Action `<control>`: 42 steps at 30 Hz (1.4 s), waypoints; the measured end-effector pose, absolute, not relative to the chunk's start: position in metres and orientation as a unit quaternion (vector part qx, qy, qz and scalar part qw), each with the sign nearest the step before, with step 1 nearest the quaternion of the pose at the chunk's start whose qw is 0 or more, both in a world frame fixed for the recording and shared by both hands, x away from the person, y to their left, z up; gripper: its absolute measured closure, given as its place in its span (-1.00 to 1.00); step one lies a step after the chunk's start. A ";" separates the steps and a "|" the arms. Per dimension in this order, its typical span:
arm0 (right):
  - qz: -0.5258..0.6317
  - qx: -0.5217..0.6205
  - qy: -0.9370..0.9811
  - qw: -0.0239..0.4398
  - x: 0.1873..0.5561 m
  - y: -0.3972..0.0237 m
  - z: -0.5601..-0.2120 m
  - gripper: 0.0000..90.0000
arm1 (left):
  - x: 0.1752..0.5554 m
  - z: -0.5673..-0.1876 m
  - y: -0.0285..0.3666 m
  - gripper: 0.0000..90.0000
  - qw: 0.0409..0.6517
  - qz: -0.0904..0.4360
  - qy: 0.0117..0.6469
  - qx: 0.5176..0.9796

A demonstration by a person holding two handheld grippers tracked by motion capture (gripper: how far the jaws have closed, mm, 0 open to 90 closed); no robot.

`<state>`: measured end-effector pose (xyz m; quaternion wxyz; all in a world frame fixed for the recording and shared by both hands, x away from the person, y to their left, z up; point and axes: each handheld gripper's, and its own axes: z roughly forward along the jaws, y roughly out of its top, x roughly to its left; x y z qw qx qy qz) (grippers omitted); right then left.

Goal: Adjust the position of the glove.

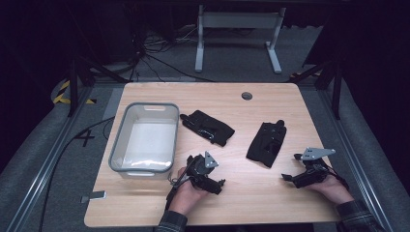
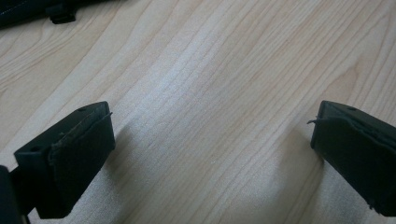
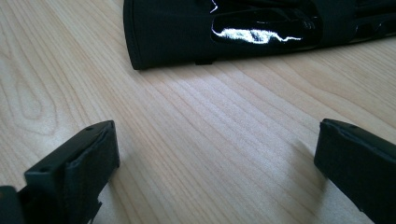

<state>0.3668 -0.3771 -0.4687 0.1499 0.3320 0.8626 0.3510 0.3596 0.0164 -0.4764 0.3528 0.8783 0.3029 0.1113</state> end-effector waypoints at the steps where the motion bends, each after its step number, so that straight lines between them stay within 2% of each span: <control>1: 0.351 0.332 0.863 0.150 0.367 -0.377 -0.469 -0.99 | 0.360 -0.476 0.016 -1.00 0.353 0.111 0.302 0.878; 9: 0.351 0.325 0.865 0.149 0.367 -0.377 -0.468 -0.97 | 0.360 -0.476 0.016 -1.00 0.354 0.108 0.297 0.880; 14: 0.344 0.321 0.871 0.144 0.366 -0.376 -0.464 -0.78 | 0.360 -0.477 0.016 -1.00 0.356 0.107 0.291 0.881; 18: 0.335 0.316 0.874 0.153 0.365 -0.375 -0.457 -0.55 | 0.360 -0.476 0.016 -1.00 0.355 0.107 0.289 0.883; 28: 0.356 0.291 0.878 0.135 0.372 -0.375 -0.443 0.27 | 0.359 -0.476 0.015 -1.00 0.354 0.107 0.291 0.882; 29: 0.356 0.291 0.878 0.135 0.372 -0.375 -0.443 0.27 | 0.359 -0.476 0.015 -1.00 0.355 0.107 0.291 0.882; 35: 0.370 0.294 0.871 0.134 0.380 -0.370 -0.437 0.68 | 0.359 -0.476 0.015 -1.00 0.355 0.106 0.292 0.882; 36: 0.370 0.294 0.871 0.134 0.380 -0.370 -0.437 0.68 | 0.359 -0.476 0.015 -1.00 0.355 0.106 0.292 0.882; 42: 0.376 0.290 0.871 0.130 0.389 -0.370 -0.433 0.98 | 0.358 -0.476 0.015 -1.00 0.354 0.106 0.292 0.882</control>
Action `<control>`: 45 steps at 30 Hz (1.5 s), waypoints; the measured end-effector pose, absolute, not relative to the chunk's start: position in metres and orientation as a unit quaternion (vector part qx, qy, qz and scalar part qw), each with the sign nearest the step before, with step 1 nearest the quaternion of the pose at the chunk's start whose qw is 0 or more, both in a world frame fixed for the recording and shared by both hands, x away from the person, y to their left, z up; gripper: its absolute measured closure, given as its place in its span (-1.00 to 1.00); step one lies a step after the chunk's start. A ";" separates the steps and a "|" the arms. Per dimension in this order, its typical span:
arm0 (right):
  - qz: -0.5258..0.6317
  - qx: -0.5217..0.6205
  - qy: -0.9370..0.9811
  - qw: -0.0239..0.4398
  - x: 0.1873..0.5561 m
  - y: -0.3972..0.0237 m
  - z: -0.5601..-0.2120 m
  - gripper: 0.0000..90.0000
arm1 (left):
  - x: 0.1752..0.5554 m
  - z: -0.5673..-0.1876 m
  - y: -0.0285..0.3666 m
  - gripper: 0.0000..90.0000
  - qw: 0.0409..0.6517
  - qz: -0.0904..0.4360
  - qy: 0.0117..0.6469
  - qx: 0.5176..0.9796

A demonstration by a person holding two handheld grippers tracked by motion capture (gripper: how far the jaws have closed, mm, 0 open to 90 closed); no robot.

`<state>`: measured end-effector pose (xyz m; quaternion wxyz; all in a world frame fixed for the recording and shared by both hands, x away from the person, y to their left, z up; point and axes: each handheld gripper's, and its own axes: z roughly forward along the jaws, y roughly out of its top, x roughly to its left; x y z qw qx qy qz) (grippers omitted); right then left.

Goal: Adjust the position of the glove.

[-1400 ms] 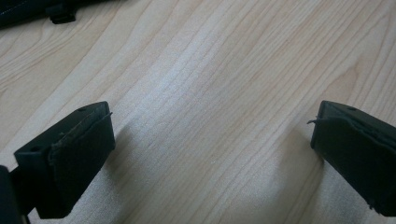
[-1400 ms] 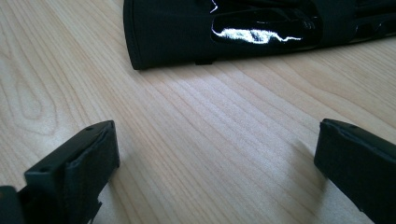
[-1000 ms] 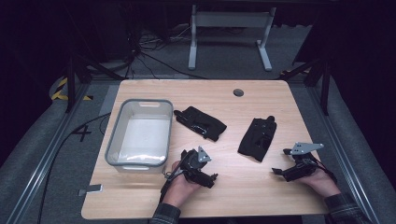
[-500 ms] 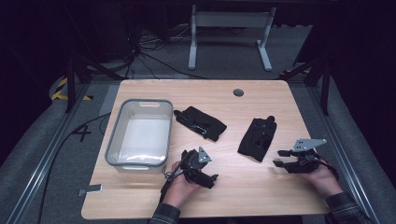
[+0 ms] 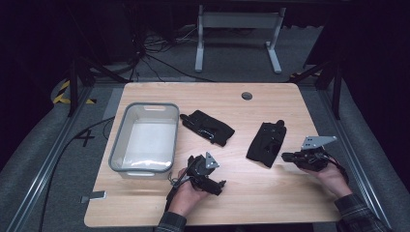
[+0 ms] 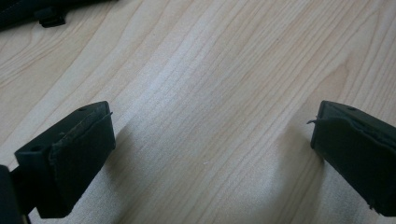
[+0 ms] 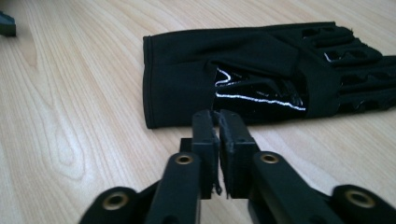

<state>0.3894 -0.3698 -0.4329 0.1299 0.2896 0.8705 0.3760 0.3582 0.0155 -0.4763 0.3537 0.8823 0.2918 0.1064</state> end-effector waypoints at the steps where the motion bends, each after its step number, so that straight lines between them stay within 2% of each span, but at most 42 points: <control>1: 0.378 0.288 0.870 0.129 0.391 -0.370 -0.432 0.98 | 0.358 -0.476 0.015 -1.00 0.354 0.106 0.292 0.882; 20: 0.389 0.262 0.877 0.108 0.417 -0.343 -0.430 0.99 | 0.359 -0.476 0.015 -1.00 0.355 0.106 0.288 0.883; 31: 0.353 0.246 0.899 0.080 0.419 -0.326 -0.452 1.00 | 0.359 -0.476 0.015 -1.00 0.354 0.106 0.288 0.883; 45: 0.342 0.256 0.901 0.081 0.411 -0.346 -0.449 0.99 | 0.358 -0.476 0.015 -1.00 0.355 0.106 0.288 0.883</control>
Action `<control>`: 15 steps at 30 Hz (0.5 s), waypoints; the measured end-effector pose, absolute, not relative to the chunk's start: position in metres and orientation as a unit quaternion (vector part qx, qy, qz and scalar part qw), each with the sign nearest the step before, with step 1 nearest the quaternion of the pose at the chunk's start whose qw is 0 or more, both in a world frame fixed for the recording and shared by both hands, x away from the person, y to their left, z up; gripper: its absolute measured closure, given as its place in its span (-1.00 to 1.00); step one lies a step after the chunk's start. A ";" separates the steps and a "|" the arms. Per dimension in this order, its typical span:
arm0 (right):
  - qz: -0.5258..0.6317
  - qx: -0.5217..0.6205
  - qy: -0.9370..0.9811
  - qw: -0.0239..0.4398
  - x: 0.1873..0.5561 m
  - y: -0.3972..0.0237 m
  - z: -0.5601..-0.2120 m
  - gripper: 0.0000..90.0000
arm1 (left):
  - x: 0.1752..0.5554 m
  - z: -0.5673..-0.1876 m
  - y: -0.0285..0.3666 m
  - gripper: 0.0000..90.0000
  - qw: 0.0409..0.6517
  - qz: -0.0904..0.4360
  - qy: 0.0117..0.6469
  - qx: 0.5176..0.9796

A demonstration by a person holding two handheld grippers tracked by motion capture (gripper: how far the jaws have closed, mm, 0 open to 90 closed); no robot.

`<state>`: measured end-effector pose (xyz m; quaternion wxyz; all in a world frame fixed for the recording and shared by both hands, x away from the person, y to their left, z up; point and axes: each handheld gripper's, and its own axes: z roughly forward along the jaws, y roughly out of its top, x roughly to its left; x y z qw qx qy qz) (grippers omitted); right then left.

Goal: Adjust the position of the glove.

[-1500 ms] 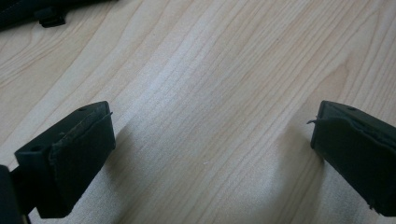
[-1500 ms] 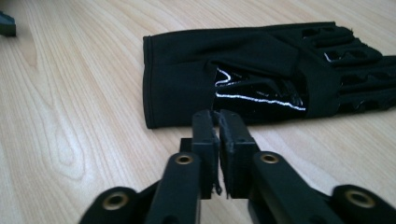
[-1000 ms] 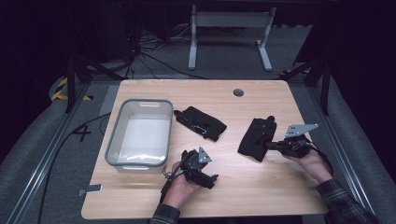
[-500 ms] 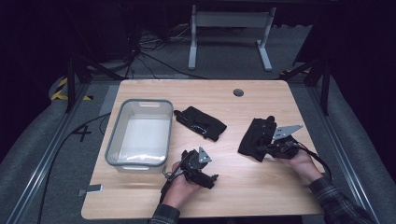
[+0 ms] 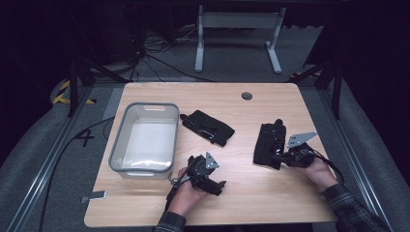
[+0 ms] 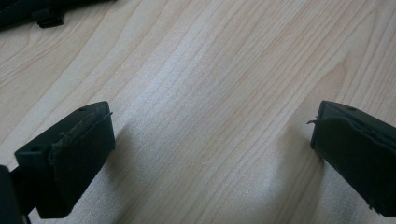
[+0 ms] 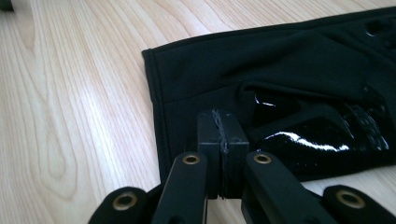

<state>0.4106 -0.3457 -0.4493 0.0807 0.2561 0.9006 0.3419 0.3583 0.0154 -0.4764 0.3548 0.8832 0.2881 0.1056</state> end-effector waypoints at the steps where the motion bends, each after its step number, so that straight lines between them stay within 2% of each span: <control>1: 0.342 0.257 0.900 0.082 0.410 -0.348 -0.449 0.99 | 0.358 -0.476 0.015 -1.00 0.355 0.106 0.288 0.883; 15: 0.331 0.273 0.901 0.066 0.400 -0.376 -0.446 0.99 | 0.358 -0.476 0.016 -1.00 0.355 0.106 0.288 0.883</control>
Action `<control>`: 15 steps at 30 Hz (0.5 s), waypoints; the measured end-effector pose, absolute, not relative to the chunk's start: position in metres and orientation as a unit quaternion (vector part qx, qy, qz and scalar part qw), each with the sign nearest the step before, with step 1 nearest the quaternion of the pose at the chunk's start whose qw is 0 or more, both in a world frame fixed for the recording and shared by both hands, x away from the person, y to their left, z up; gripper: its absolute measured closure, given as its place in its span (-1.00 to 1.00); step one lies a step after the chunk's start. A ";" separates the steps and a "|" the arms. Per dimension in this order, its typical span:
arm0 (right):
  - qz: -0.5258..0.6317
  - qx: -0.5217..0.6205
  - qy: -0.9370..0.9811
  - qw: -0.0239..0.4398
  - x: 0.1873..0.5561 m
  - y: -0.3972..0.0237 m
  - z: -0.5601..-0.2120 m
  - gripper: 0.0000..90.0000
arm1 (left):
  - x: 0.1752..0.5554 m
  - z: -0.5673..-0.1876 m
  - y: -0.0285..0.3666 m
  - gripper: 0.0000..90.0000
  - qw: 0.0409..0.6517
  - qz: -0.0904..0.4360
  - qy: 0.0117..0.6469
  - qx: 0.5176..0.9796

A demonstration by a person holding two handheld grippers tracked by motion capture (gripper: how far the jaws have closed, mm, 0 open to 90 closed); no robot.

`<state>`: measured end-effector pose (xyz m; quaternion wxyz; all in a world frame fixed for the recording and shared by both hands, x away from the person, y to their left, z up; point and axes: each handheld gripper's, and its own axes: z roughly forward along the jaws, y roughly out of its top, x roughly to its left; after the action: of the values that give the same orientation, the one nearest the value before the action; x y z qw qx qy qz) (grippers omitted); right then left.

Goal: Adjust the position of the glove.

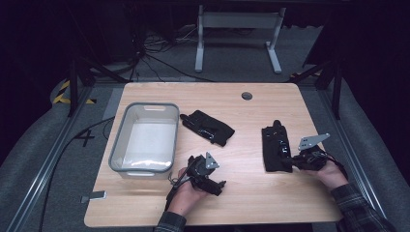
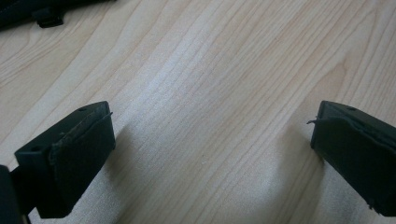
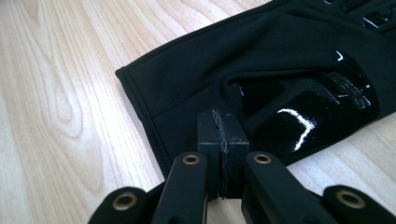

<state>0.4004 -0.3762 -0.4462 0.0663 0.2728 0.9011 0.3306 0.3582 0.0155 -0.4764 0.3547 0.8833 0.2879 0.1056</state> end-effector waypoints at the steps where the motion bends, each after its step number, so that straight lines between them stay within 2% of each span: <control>1: 0.331 0.271 0.901 0.066 0.401 -0.377 -0.445 0.99 | 0.358 -0.476 0.016 -1.00 0.355 0.106 0.288 0.883; 6: 0.354 0.263 0.894 0.076 0.405 -0.374 -0.434 0.99 | 0.358 -0.476 0.016 -1.00 0.355 0.106 0.288 0.883; 15: 0.358 0.284 0.884 0.101 0.435 -0.369 -0.426 0.99 | 0.358 -0.476 0.015 -1.00 0.355 0.106 0.288 0.883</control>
<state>0.4348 -0.3693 -0.4261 0.1011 0.2842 0.8838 0.3577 0.3582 0.0155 -0.4764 0.3548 0.8832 0.2881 0.1057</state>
